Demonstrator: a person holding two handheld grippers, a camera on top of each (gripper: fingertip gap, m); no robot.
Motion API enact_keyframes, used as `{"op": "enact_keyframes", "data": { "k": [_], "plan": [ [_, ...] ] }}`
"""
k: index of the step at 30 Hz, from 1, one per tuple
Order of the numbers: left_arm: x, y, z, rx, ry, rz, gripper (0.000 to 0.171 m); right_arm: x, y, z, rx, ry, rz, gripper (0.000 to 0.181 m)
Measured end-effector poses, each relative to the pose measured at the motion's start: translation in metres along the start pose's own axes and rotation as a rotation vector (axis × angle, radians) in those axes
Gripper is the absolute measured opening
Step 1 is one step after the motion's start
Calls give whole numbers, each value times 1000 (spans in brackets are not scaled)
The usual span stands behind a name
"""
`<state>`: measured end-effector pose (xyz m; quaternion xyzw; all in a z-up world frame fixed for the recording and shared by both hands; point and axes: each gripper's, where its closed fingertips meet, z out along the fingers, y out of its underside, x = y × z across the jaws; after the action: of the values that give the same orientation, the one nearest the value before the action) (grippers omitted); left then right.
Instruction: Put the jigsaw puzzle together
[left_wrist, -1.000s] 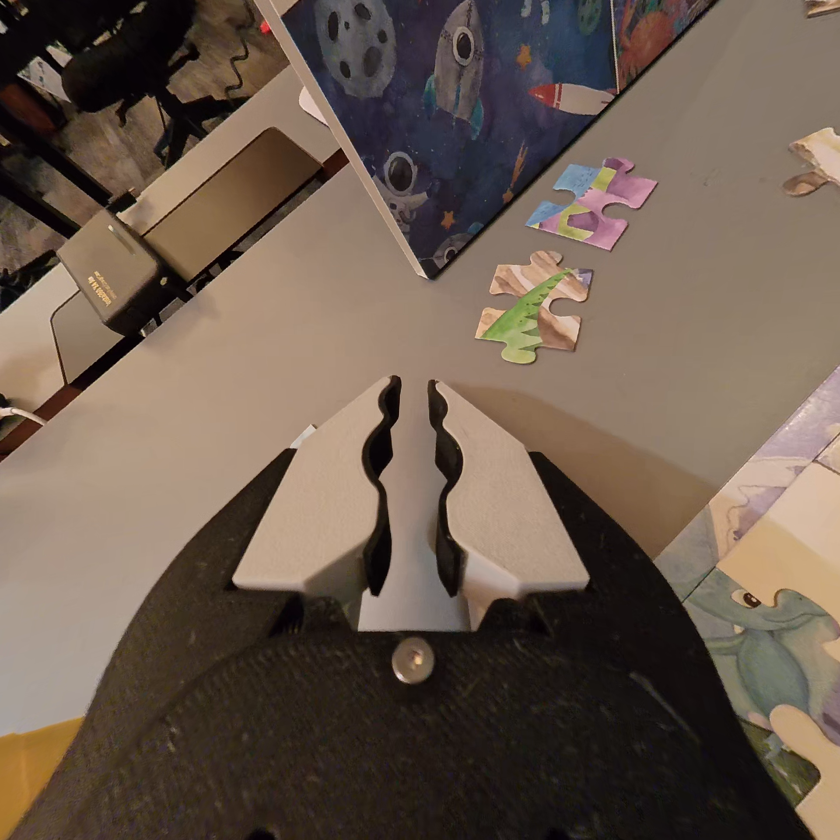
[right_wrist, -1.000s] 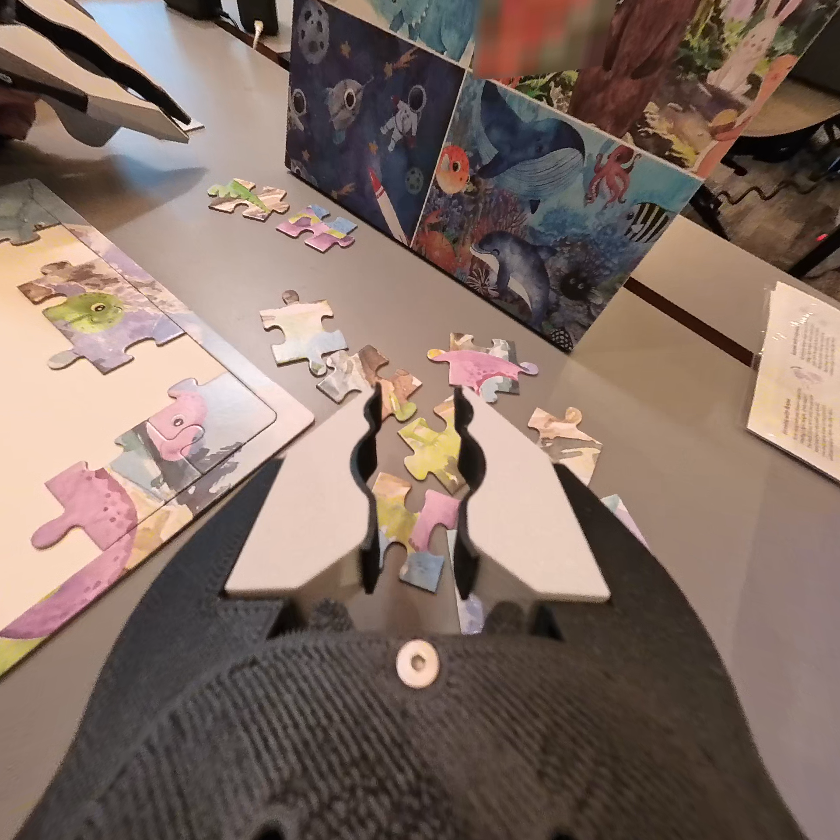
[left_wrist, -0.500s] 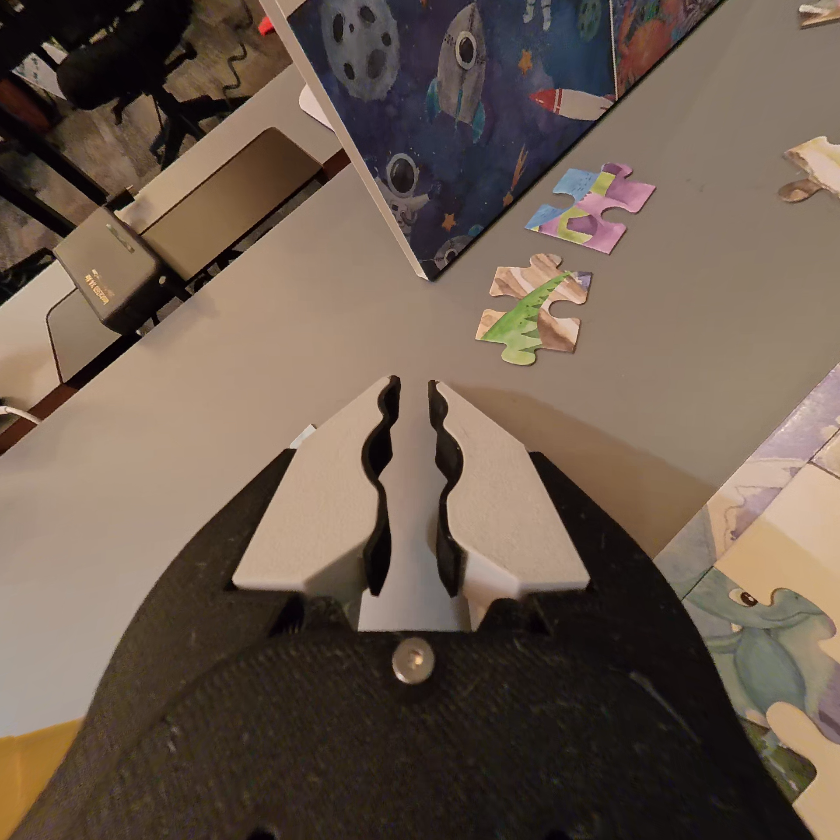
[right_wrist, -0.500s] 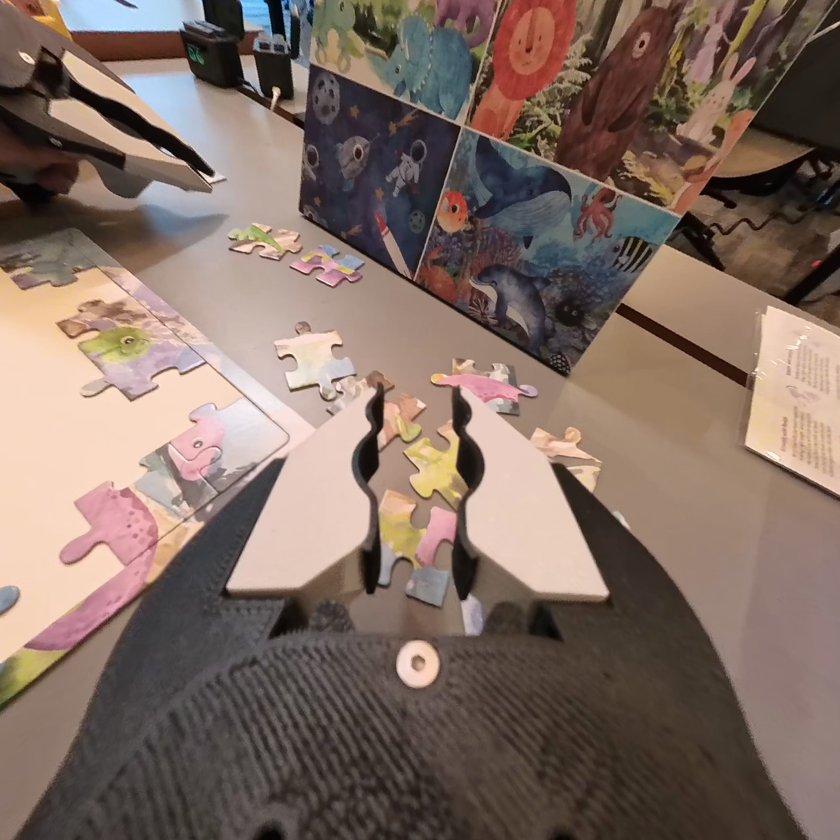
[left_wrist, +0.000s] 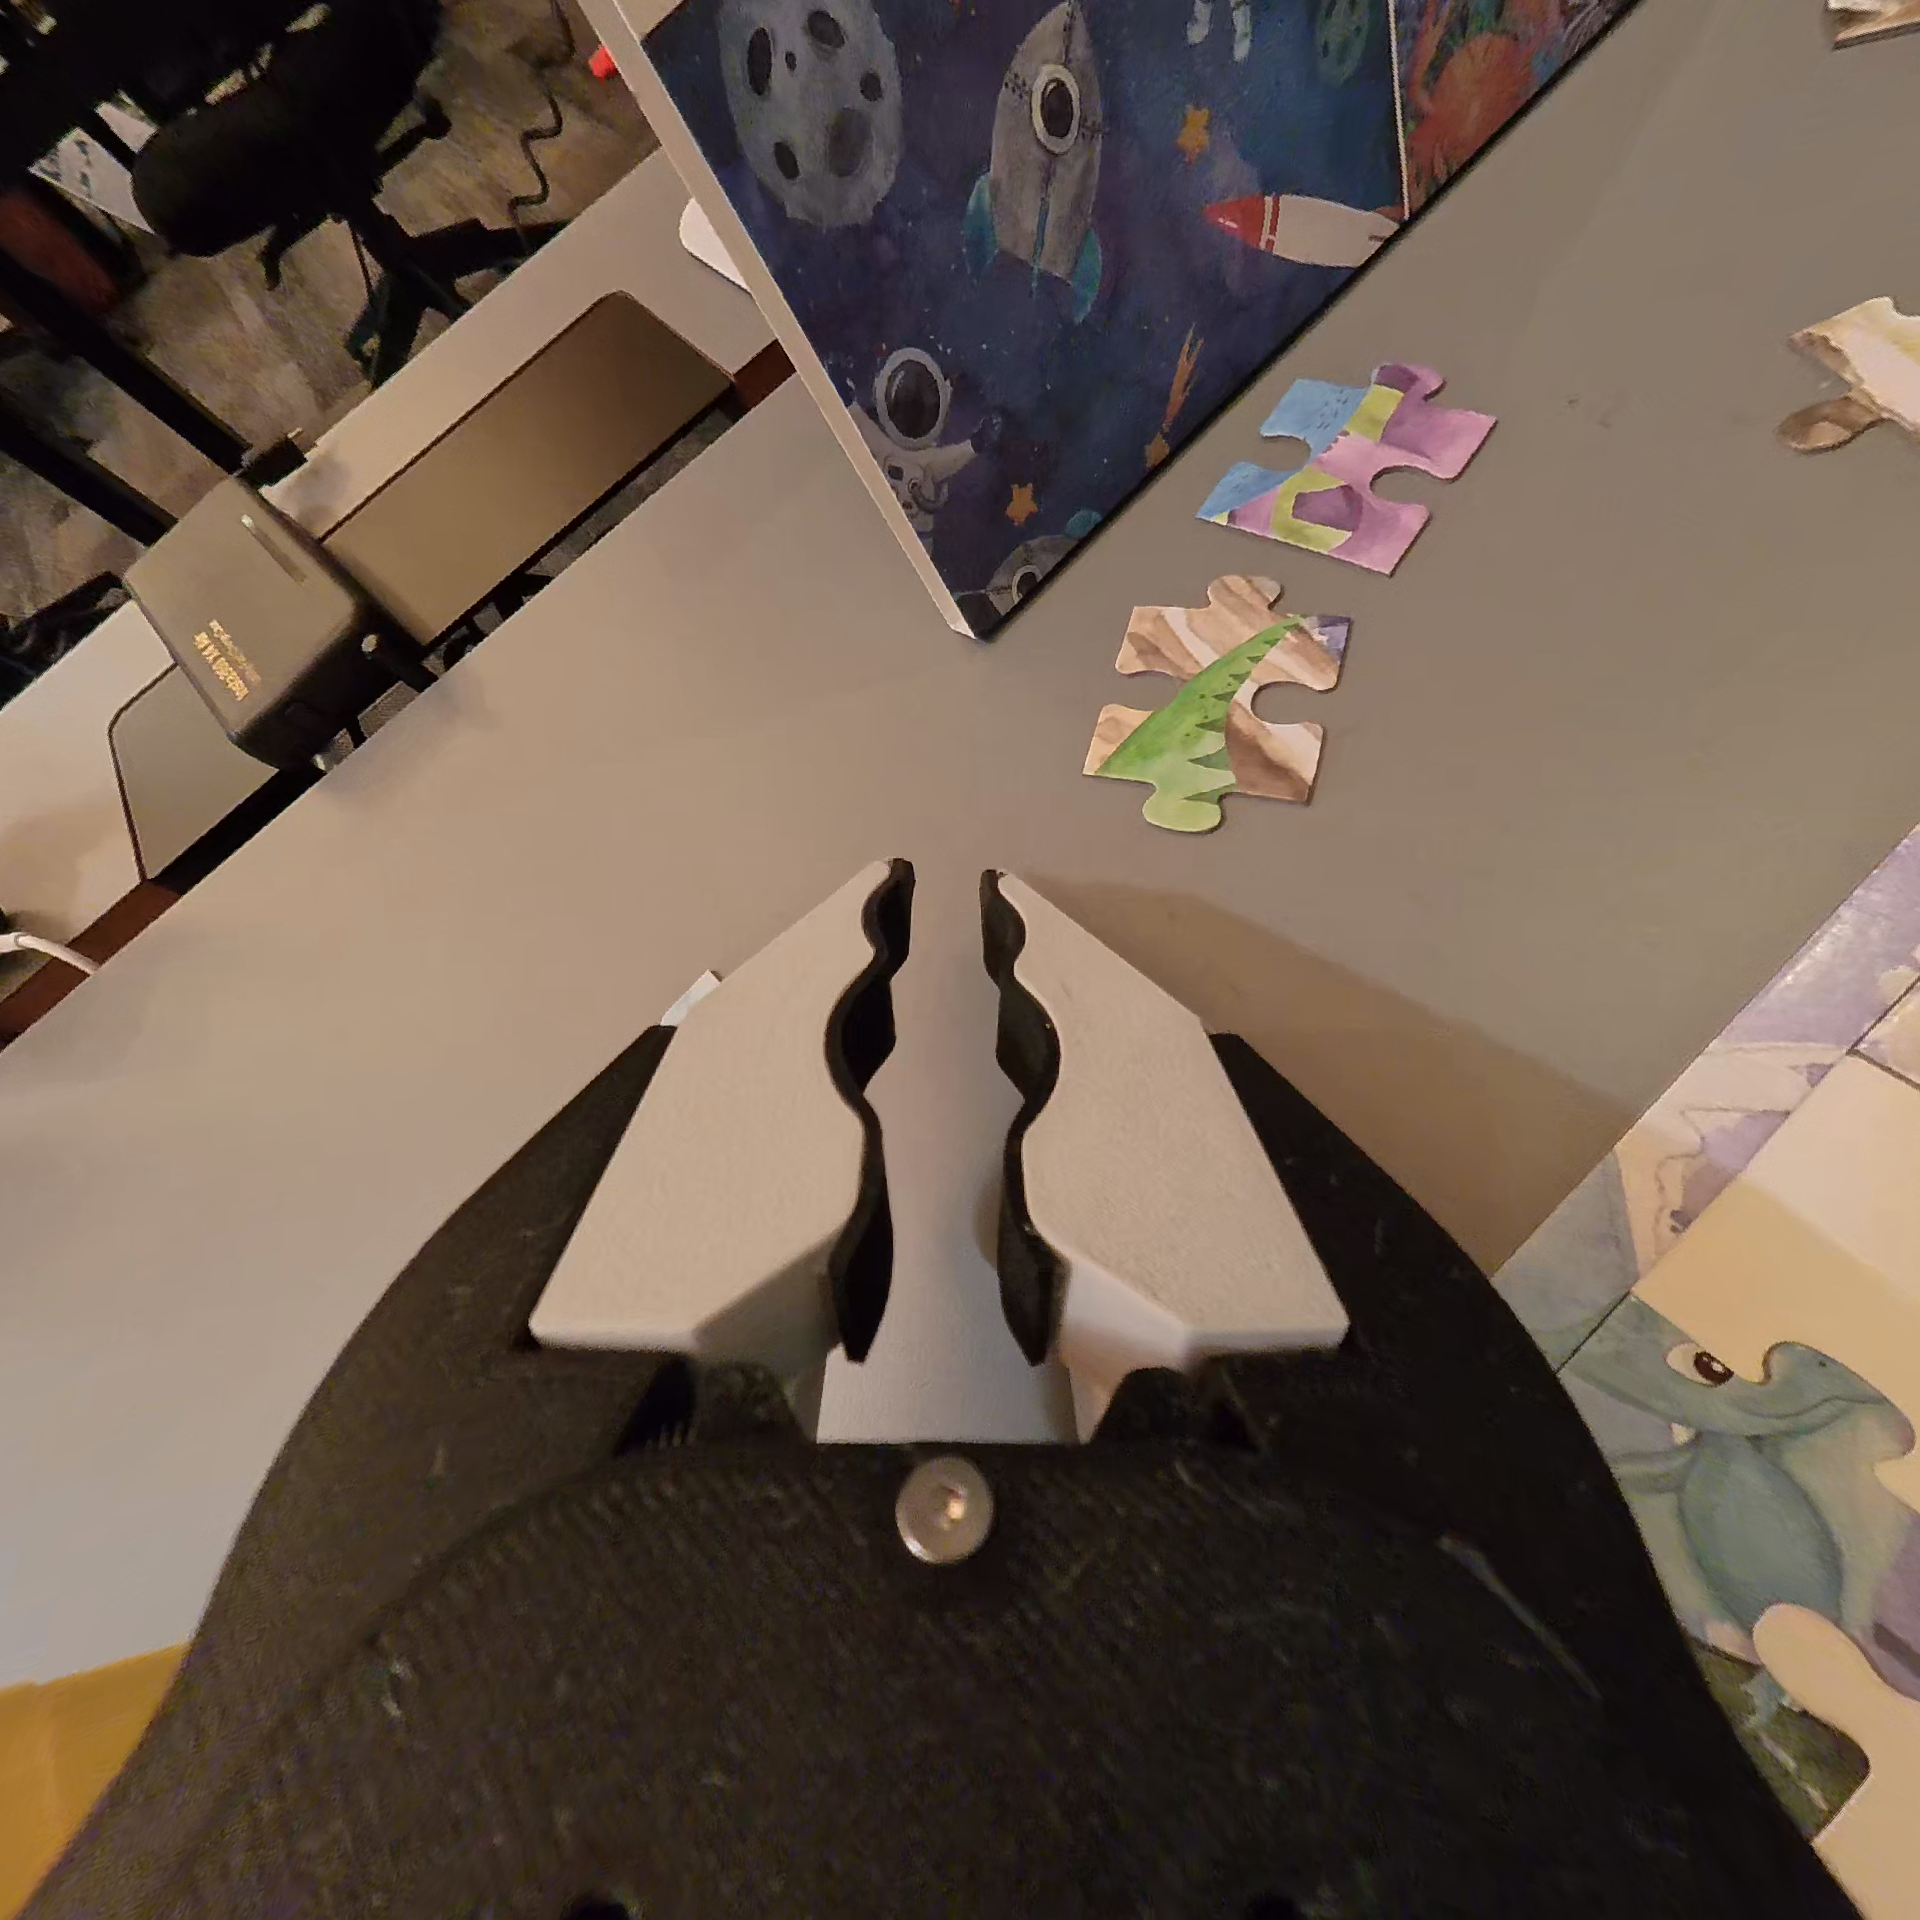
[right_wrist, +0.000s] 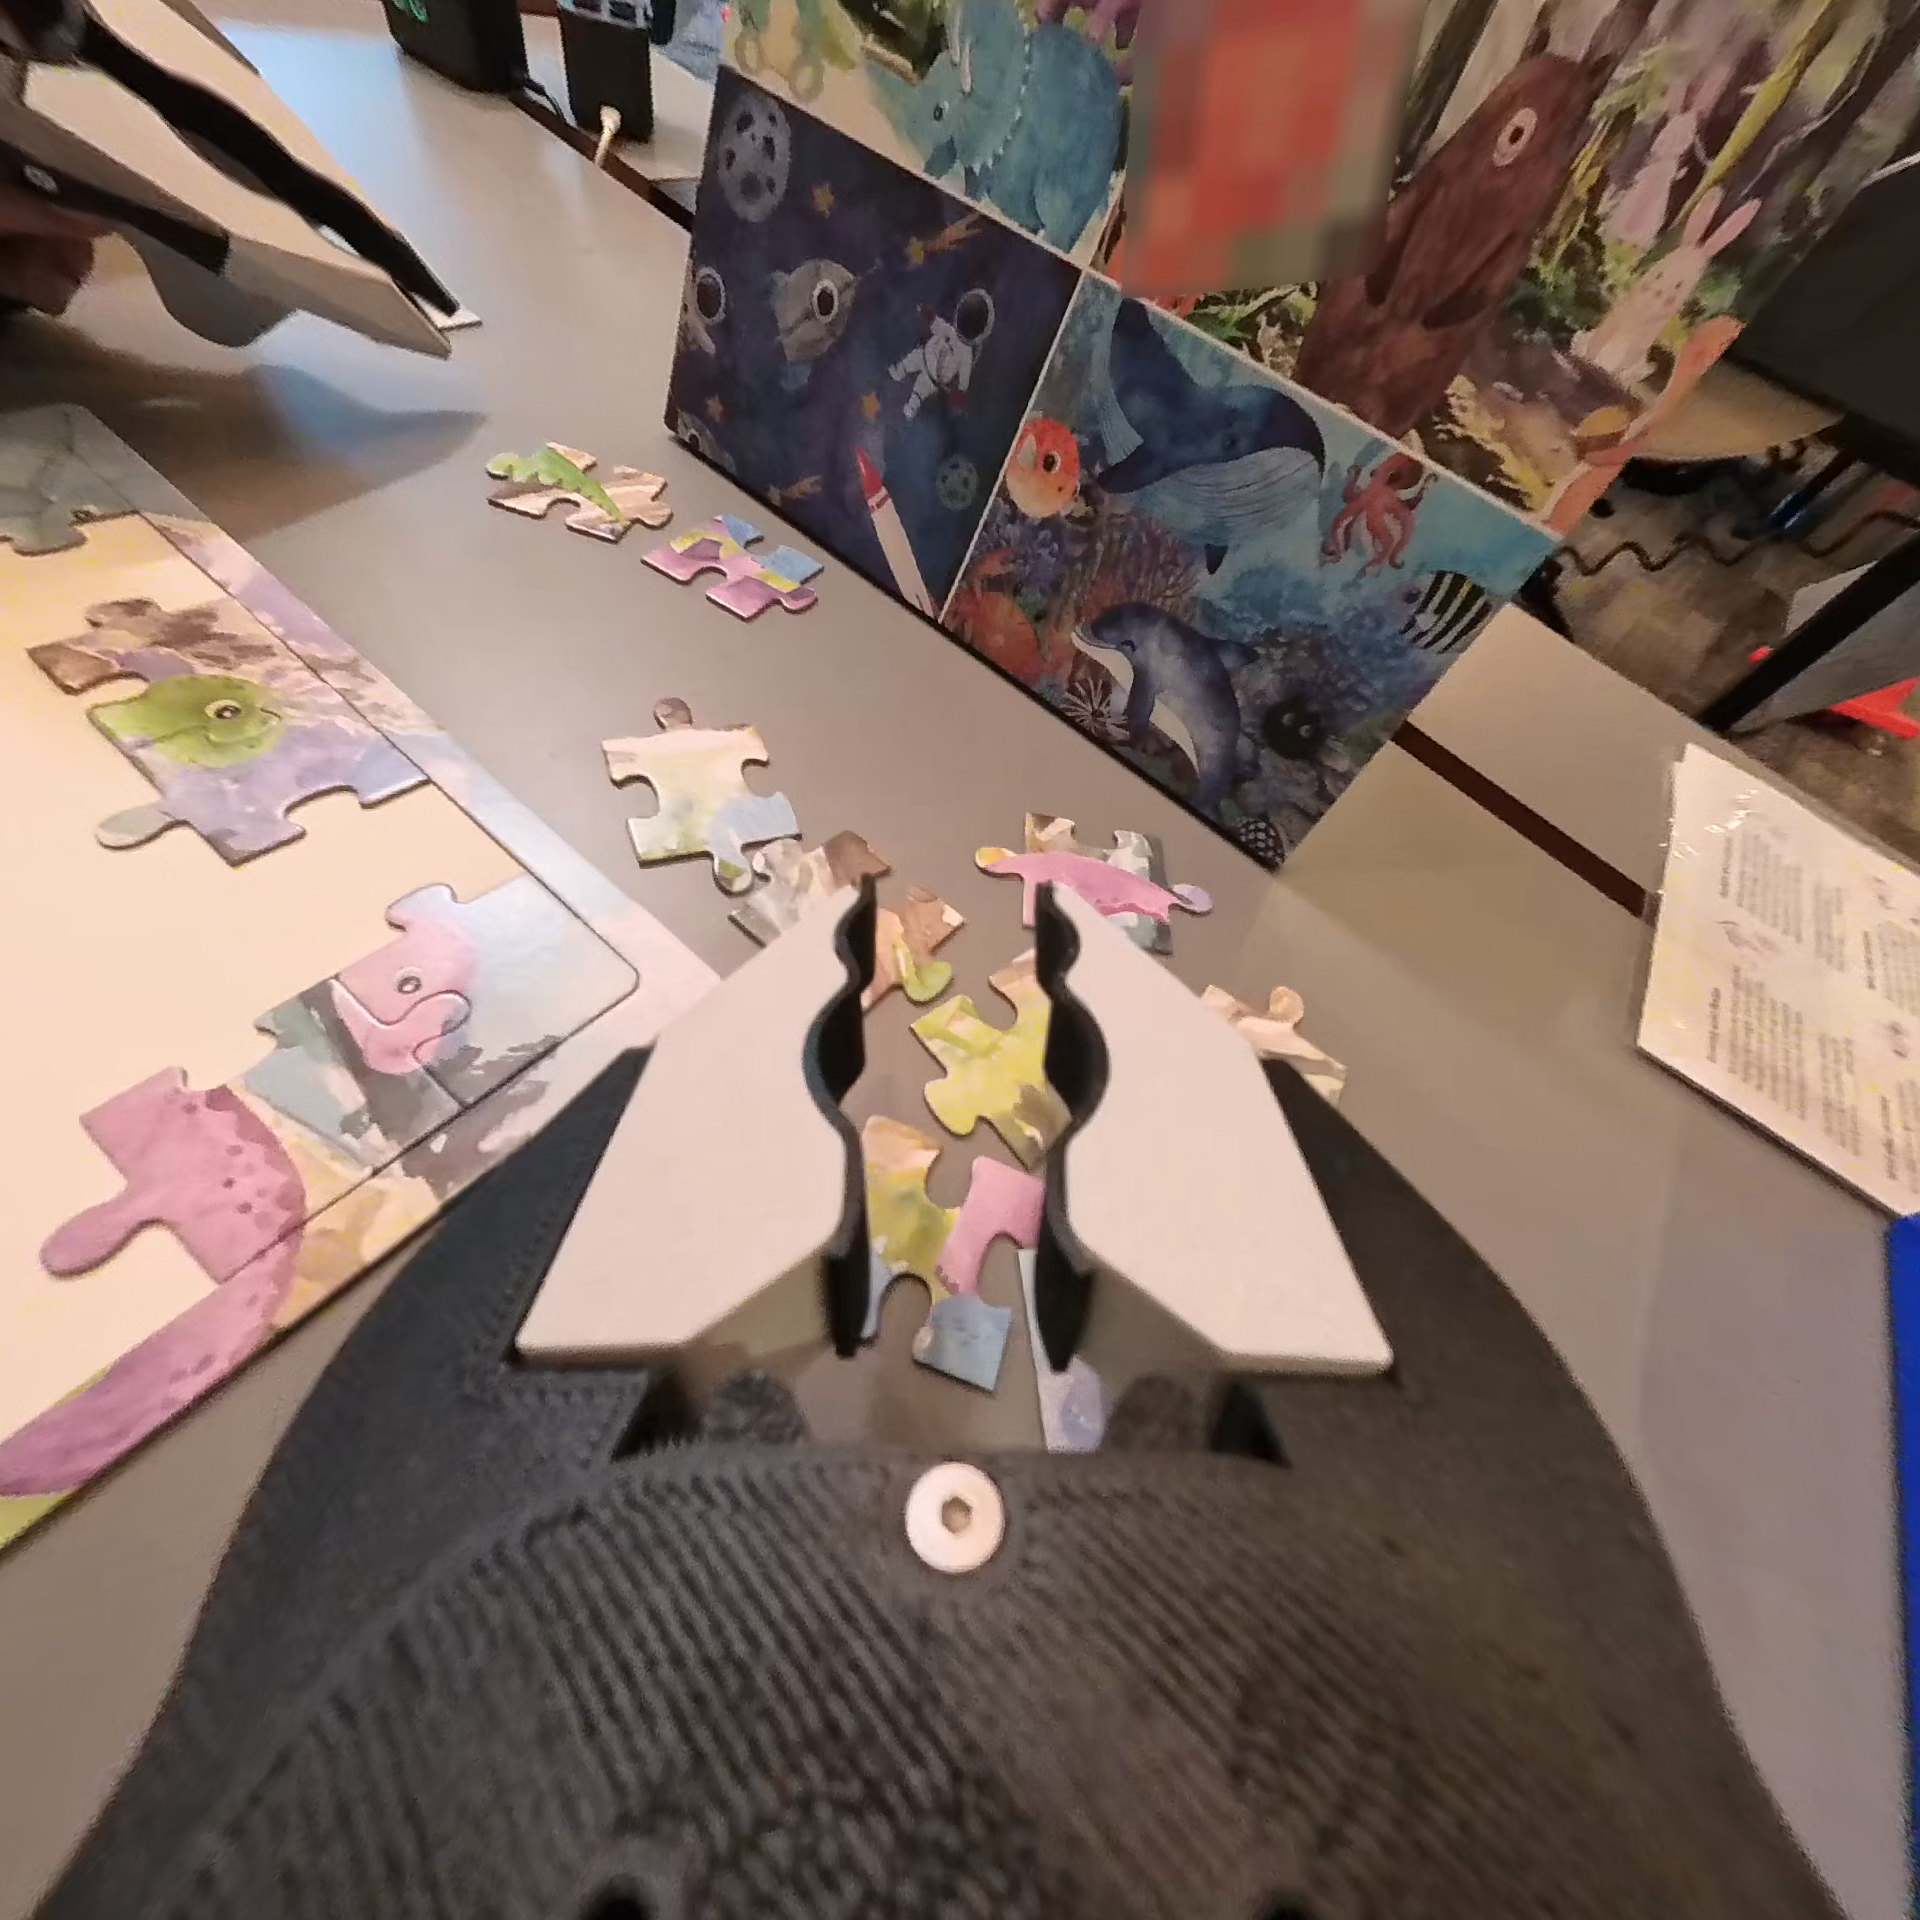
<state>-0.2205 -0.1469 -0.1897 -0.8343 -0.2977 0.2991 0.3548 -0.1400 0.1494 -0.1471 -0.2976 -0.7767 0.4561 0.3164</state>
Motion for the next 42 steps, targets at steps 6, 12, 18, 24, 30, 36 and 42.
{"op": "enact_keyframes", "data": {
  "k": [6,12,18,24,30,36,42],
  "plan": [
    [1,0,0,0,-4,10,11,-6,-6,-1,22,-31,29,30],
    [0,-1,-1,5,1,-2,11,-2,0,1,2,-4,5,29],
    [1,0,0,2,-4,11,11,-5,-10,-3,44,-10,5,29],
    [0,-1,-1,6,2,-3,12,-2,-3,1,16,4,-7,28],
    [0,-1,-1,7,-3,2,12,-8,-10,-1,45,-26,22,28],
    [0,0,0,4,-2,6,13,-3,-9,-2,38,9,-10,27],
    [0,0,0,6,-2,0,13,12,-11,-10,84,17,78,28]
  ]
}}
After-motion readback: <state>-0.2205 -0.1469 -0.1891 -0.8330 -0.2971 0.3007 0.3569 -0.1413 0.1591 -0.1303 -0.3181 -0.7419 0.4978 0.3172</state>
